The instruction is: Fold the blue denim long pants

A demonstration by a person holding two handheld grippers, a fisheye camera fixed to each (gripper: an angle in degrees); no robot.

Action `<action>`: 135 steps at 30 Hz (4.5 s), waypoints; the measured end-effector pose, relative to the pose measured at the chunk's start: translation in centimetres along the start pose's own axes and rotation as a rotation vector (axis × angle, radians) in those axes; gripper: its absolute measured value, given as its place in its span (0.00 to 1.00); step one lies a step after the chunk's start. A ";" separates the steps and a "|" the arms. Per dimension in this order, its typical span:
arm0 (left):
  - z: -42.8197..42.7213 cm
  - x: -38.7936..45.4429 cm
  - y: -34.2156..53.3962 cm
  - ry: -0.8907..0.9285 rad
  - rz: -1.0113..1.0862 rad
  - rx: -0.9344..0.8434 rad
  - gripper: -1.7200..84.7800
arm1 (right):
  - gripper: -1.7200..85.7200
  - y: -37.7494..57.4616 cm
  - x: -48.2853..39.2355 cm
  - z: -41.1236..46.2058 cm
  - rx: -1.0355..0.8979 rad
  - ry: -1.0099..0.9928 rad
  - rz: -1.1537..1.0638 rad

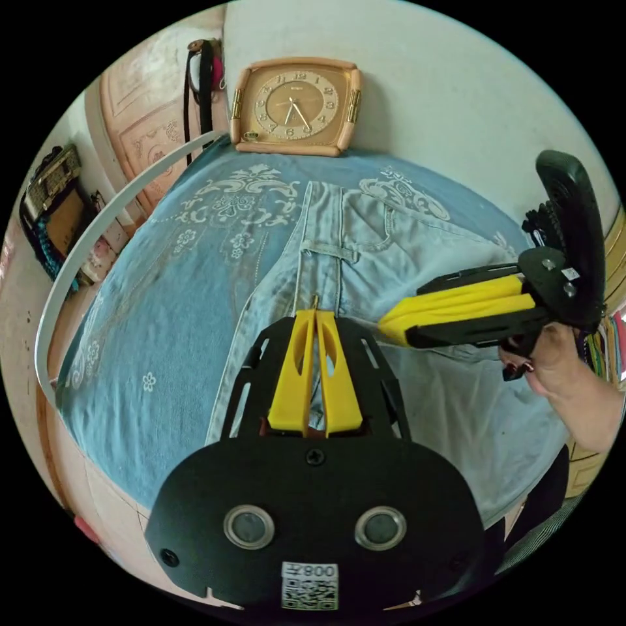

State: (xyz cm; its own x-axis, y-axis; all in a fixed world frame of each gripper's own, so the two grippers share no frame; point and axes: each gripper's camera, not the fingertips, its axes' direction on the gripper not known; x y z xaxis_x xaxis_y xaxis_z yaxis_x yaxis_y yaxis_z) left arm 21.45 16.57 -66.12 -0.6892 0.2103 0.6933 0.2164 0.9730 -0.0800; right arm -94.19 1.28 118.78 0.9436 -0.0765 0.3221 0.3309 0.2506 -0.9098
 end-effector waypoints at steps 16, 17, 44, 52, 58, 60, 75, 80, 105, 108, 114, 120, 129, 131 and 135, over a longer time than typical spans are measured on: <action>-4.7 3.7 -3.9 -0.044 0.020 0.025 0.02 | 0.02 14.8 2.4 1.0 0.097 0.101 0.188; -5.3 4.3 -3.8 -0.038 0.036 0.042 0.02 | 0.02 17.2 2.1 -0.2 0.143 0.097 0.203; -3.1 20.9 -6.3 0.179 0.291 -0.334 0.02 | 0.02 55.4 5.4 5.6 -0.008 0.167 0.710; -3.8 23.6 -8.7 0.077 0.382 -0.364 0.02 | 0.02 56.4 3.7 9.4 -0.035 0.376 0.542; -4.8 23.4 -9.5 0.112 0.275 -0.316 0.02 | 0.02 59.2 5.8 10.6 0.040 0.284 0.596; -5.8 23.2 -10.6 0.155 0.242 -0.275 0.02 | 0.02 59.9 7.0 10.4 0.035 0.209 0.612; -5.3 20.2 -30.1 0.053 0.196 -0.123 0.04 | 0.03 55.0 21.8 7.5 0.211 0.152 0.483; -4.4 21.2 -34.7 -0.093 0.280 -0.164 0.07 | 0.04 50.6 25.0 9.4 0.202 0.127 0.415; 1.1 27.8 -42.9 -0.410 0.624 -0.332 0.11 | 0.09 37.8 31.1 7.1 0.119 0.289 0.298; 1.0 27.7 -43.5 -0.392 0.624 -0.346 0.11 | 0.10 35.1 31.5 6.4 0.094 0.337 0.270; 0.6 27.3 -43.7 -0.395 0.681 -0.378 0.12 | 0.12 30.4 32.1 5.8 0.008 0.397 0.213; 1.6 26.2 -43.7 -0.273 0.711 -0.484 0.09 | 0.13 27.5 32.5 6.3 -0.122 0.392 0.194; -1.1 23.9 -39.9 -0.304 0.646 -0.388 0.04 | 0.05 25.9 29.6 2.3 -0.147 0.408 0.214; -2.9 23.2 -38.9 -0.301 0.635 -0.340 0.04 | 0.04 25.6 27.6 0.3 -0.138 0.444 0.192; -7.7 21.5 -35.9 -0.303 0.618 -0.234 0.04 | 0.04 25.9 24.5 -4.0 -0.057 0.430 0.204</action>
State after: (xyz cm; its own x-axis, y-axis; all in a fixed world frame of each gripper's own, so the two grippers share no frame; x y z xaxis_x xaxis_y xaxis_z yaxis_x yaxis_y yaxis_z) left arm 4.16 -14.52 -42.85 -0.5477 0.7649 0.3391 0.7468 0.6296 -0.2141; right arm -62.44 2.06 102.10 0.9045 -0.4264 0.0090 0.1271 0.2492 -0.9601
